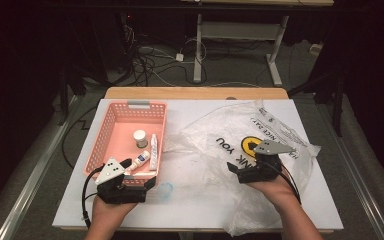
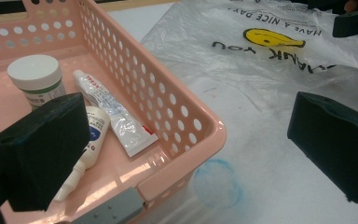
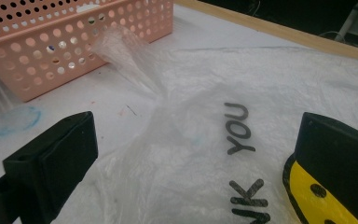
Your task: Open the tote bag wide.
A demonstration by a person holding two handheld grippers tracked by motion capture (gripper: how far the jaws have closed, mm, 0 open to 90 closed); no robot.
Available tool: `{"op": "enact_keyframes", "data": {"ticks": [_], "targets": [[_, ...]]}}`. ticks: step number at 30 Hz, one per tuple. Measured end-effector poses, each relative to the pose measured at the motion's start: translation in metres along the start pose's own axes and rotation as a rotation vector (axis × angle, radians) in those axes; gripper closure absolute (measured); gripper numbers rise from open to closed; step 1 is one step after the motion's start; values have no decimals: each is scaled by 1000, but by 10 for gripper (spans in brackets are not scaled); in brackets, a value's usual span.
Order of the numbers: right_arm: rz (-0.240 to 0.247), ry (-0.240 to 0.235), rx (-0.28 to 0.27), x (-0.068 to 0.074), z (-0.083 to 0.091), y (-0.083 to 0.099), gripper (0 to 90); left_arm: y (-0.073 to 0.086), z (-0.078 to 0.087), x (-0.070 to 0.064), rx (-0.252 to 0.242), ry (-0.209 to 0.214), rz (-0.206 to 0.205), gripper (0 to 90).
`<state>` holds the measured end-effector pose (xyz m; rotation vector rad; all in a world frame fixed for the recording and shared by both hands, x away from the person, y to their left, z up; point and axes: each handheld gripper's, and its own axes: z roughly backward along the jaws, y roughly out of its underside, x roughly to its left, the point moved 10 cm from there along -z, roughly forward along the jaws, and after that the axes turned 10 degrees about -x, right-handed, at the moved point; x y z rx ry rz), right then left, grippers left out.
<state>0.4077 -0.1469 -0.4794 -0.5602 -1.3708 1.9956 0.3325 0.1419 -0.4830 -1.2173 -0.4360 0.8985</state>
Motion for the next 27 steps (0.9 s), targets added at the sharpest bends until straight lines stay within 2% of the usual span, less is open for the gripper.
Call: {"op": "enact_keyframes", "data": {"ticks": [3, 9, 13, 17, 20, 27], "targets": [[-10, -15, -18, 5, -4, 0, 1, 5, -1, -1, 12, 8, -4, 0], [19, -73, 64, 18, -17, 20, 23, 9, 1, -6, 20, 17, -20, 0], [52, -92, 122, 22, -20, 32, 113, 11, 3, -7, 23, 18, -36, 0], [49, -118, 154, 27, -22, 42, 207, 11, 4, -7, 18, 20, -33, 0], [72, -136, 191, 31, -26, 49, 265, 11, 4, -8, 17, 22, -38, 0], [83, -125, 235, 32, -29, 60, 357, 11, 5, -8, 16, 24, -40, 0]]}}
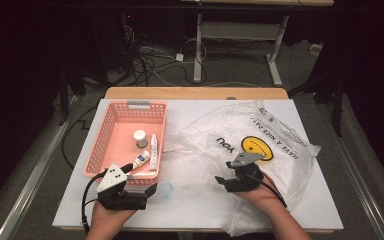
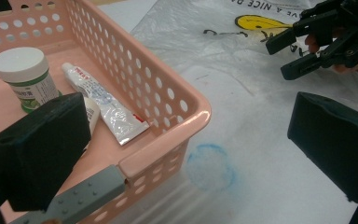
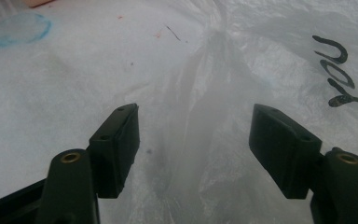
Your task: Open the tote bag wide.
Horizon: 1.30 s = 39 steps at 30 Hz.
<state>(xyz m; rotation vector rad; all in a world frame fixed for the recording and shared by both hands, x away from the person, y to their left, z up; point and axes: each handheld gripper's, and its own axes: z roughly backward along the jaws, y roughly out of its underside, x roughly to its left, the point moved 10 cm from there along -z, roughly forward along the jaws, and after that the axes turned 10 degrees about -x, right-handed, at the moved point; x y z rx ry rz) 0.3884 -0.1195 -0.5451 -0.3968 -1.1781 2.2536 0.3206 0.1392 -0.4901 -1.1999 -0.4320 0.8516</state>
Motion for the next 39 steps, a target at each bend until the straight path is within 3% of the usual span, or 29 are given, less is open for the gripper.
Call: {"op": "enact_keyframes", "data": {"ticks": [12, 25, 39], "targets": [[20, 18, 39, -2, -4, 11, 488, 0, -1, -1, 1, 3, 3, 0], [8, 9, 19, -3, -3, 11, 693, 2, -1, 0, 2, 8, 20, 0], [-26, 36, -21, -11, 1, 8, 896, 1, -1, 1, -3, 9, 26, 0]]}}
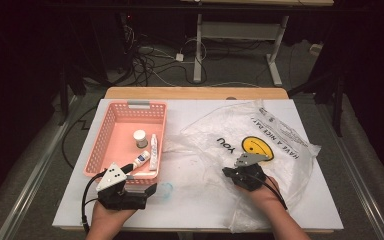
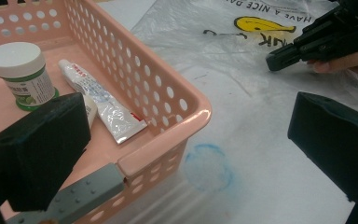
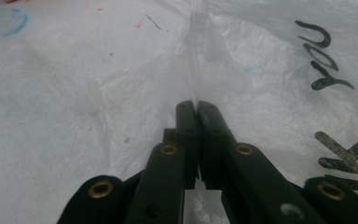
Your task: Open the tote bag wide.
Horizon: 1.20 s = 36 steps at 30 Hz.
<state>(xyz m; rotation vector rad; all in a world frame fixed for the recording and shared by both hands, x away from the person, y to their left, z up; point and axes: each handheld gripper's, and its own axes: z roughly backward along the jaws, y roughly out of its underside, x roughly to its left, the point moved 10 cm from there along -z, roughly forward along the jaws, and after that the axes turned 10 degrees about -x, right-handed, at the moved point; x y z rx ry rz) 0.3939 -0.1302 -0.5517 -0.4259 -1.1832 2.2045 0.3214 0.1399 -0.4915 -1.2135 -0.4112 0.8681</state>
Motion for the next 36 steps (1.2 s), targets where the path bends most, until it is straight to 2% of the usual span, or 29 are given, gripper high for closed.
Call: {"op": "enact_keyframes", "data": {"ticks": [13, 22, 30, 36], "targets": [[-9, 21, -110, -7, 16, -19, 900, 0, 1, 1, 1, 1, 4, 0], [3, 41, -185, -9, 31, -37, 900, -1, 1, 2, -2, -3, 8, 0], [27, 53, -229, -9, 40, -54, 900, -3, 4, 6, -12, -10, 12, 0], [23, 61, -268, -11, 49, -66, 900, -3, 6, 10, -18, -16, 19, 0]]}}
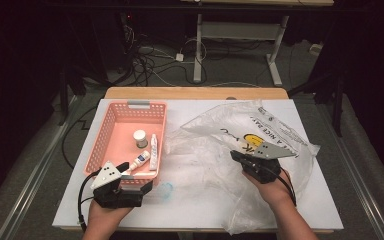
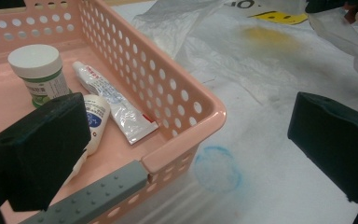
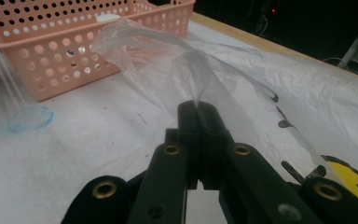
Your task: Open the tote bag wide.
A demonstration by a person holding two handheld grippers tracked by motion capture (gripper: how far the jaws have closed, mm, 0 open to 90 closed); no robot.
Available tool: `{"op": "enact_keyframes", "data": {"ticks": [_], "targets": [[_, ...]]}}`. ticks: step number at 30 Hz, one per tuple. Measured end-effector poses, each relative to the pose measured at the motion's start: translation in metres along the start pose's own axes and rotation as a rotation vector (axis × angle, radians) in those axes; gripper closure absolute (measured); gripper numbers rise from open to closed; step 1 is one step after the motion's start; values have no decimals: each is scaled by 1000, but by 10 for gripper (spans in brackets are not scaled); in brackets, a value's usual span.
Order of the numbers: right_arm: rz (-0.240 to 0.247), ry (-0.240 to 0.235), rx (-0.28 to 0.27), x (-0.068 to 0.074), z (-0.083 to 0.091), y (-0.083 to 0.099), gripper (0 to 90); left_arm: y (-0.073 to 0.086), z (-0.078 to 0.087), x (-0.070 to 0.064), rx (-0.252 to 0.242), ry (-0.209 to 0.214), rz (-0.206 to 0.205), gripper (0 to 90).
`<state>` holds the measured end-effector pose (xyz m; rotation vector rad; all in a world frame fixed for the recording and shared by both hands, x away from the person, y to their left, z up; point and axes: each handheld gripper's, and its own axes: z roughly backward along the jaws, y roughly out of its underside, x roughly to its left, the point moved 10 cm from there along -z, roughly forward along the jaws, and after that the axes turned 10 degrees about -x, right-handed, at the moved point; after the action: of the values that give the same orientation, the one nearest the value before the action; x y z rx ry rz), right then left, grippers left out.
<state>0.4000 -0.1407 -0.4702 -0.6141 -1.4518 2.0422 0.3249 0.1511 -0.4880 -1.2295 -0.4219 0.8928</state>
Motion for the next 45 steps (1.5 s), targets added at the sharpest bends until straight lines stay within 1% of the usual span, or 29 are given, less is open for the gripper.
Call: {"op": "enact_keyframes", "data": {"ticks": [11, 15, 16, 19, 23, 25, 27, 29, 32, 33, 35, 37, 39, 41, 42, 45], "targets": [[-20, 23, -73, -11, 11, -21, 900, -1, 4, 9, -11, -20, 16, 0], [-22, 31, -96, -14, 15, -28, 900, -2, 5, 13, -16, -29, 26, 0], [-15, 31, -100, -15, 16, -30, 900, -2, 6, 14, -18, -30, 27, 0], [-19, 33, -113, -16, 19, -34, 900, -2, 7, 17, -24, -37, 38, 0], [-13, 31, -117, -14, 19, -36, 900, -4, 10, 23, -36, -53, 53, 0], [-7, 31, -118, -14, 18, -36, 900, -5, 11, 24, -40, -60, 51, 0], [-9, 32, -117, -15, 18, -35, 900, -7, 11, 25, -46, -66, 66, 0], [-12, 29, -117, -15, 18, -34, 900, -9, 11, 23, -42, -51, 77, 0], [-8, 29, -113, -16, 18, -33, 900, -11, 9, 21, -32, -54, 57, 0], [-10, 30, -116, -16, 19, -34, 900, -12, 7, 21, -23, -53, 61, 0], [-13, 30, -116, -16, 19, -34, 900, -15, 5, 23, -22, -56, 64, 0], [-13, 28, -117, -16, 19, -34, 900, -20, 2, 24, -19, -63, 53, 0], [-14, 25, -116, -15, 19, -34, 900, -24, -2, 25, -15, -63, 51, 0], [-15, 23, -118, -15, 19, -34, 900, -29, -7, 24, -7, -47, 59, 0], [-13, 22, -119, -16, 20, -34, 900, -31, -10, 25, -6, -47, 54, 0], [-19, 23, -123, -16, 21, -35, 900, -42, -17, 27, -13, -43, 63, 0]]}}
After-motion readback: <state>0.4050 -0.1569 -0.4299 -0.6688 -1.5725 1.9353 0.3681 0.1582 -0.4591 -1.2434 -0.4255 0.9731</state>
